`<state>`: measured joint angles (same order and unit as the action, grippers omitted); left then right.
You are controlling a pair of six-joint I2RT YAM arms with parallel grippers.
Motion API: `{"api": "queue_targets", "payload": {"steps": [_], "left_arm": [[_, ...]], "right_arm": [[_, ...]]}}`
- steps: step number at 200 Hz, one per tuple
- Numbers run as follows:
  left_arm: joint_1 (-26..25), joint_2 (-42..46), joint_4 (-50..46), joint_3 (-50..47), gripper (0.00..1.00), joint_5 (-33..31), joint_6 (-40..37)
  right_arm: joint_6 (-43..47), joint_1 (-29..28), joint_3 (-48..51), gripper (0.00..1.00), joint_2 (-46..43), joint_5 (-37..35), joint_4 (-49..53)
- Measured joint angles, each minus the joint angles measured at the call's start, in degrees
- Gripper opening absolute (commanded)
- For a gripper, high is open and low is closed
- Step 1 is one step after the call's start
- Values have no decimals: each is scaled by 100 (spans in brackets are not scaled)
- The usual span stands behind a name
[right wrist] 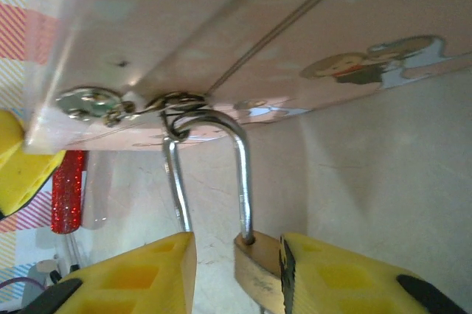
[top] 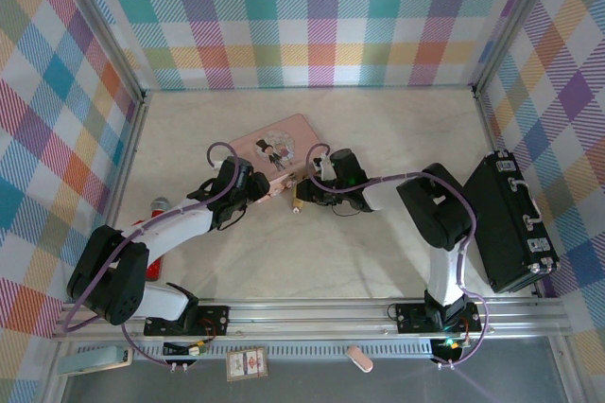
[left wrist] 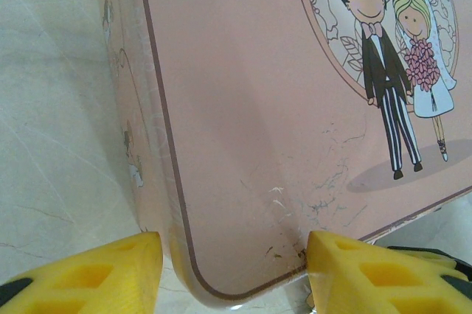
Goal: Unlock the padlock with the key
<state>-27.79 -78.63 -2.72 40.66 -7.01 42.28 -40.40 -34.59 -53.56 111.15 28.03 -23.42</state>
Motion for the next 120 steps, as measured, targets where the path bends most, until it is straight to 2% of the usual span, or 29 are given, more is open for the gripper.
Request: {"api": "queue_targets", "payload": {"steps": [120], "left_arm": [[-22, 2, 33, -13, 53, -17, 42]], "right_arm": [[-166, -42, -22, 29, 260, 11, -247]]}}
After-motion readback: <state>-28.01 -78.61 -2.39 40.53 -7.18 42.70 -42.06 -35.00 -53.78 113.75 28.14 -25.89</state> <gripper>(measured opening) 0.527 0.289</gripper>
